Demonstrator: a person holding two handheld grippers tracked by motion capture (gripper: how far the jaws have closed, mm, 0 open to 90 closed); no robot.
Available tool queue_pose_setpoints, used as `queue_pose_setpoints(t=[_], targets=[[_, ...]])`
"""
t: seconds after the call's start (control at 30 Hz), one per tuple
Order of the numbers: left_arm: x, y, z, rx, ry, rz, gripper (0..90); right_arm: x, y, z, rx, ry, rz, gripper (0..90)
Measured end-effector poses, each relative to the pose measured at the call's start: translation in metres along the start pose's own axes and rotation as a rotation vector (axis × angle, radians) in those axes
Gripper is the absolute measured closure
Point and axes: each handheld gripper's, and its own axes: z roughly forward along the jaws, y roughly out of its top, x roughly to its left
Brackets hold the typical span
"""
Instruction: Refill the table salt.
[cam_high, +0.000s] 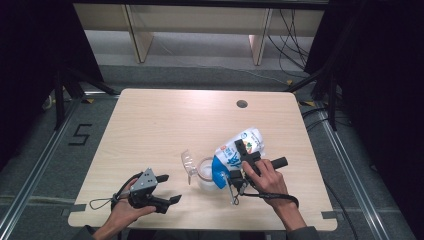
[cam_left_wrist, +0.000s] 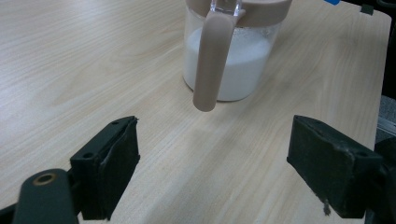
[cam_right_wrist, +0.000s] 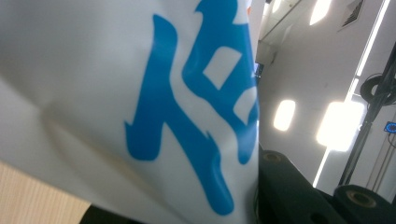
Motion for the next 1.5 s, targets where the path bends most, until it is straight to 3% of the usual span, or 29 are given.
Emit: queue_pose_setpoints(t=[0.03, 0.1, 0.17, 0.33, 0.53, 0.63, 0.67, 0.87, 0.9, 0.93, 1.0, 1.1, 1.2, 1.27, 1.43, 1.5], targets=[[0.000, 0.000, 0.000, 0.000, 0.000, -0.001, 15.8, -0.001, -0.001, 0.001, -0.012, -0.004, -0.026, 84.9], [0.001, 0.000, 0.000, -0.001, -0.002, 0.009, 15.9, 0.001, 0.000, 0.000, 0.005, 0.004, 0.011, 84.9], [0.000, 0.000, 0.000, -0.003, -0.001, 0.002, 15.8, 0.000, -0.001, 0.002, -0.018, -0.008, -0.027, 85.0], [0.000, 0.000, 0.000, 0.000, -0.001, 0.005, 15.9, 0.000, 0.000, 0.002, -0.021, -0.008, -0.029, 85.1], [0.001, 0.000, 0.000, -0.003, -0.006, 0.002, 15.9, 0.002, 0.001, 0.000, 0.007, 0.015, 0.027, 85.2], [0.001, 0.000, 0.000, -0.004, -0.007, 0.010, 15.8, 0.003, 0.000, 0.001, -0.014, 0.009, 0.027, 85.4], [0.001, 0.000, 0.000, -0.003, -0.007, 0.010, 15.8, 0.005, 0.000, 0.002, -0.033, -0.008, 0.064, 85.4], [0.000, 0.000, 0.000, -0.005, -0.006, 0.000, 15.8, 0.004, 0.000, 0.005, -0.053, 0.018, 0.065, 86.0], [0.000, 0.000, 0.000, -0.005, -0.006, 0.000, 15.9, 0.006, -0.001, 0.003, -0.028, 0.041, 0.109, 86.0], [0.000, 0.000, 0.000, -0.004, -0.006, -0.001, 15.9, 0.004, -0.001, 0.005, -0.044, 0.038, 0.095, 86.1], [0.000, 0.000, 0.000, -0.001, -0.003, 0.008, 15.8, 0.005, -0.002, 0.005, -0.048, 0.041, 0.148, 86.2], [0.000, 0.000, 0.000, -0.001, -0.003, 0.008, 15.8, 0.001, -0.003, 0.006, -0.057, 0.070, 0.160, 86.4], [0.000, 0.000, 0.000, -0.001, -0.003, 0.008, 15.8, 0.001, -0.005, 0.008, -0.075, 0.094, 0.214, 86.8], [0.000, 0.000, 0.000, 0.000, -0.003, 0.008, 15.9, 0.003, -0.006, 0.007, -0.062, 0.120, 0.283, 86.9], [0.001, 0.000, 0.000, -0.004, -0.011, 0.008, 15.9, 0.001, -0.012, 0.011, -0.099, 0.140, 0.349, 87.1], [0.000, 0.000, 0.000, -0.004, -0.009, 0.008, 15.9, 0.002, -0.014, 0.011, -0.100, 0.159, 0.411, 87.2]])
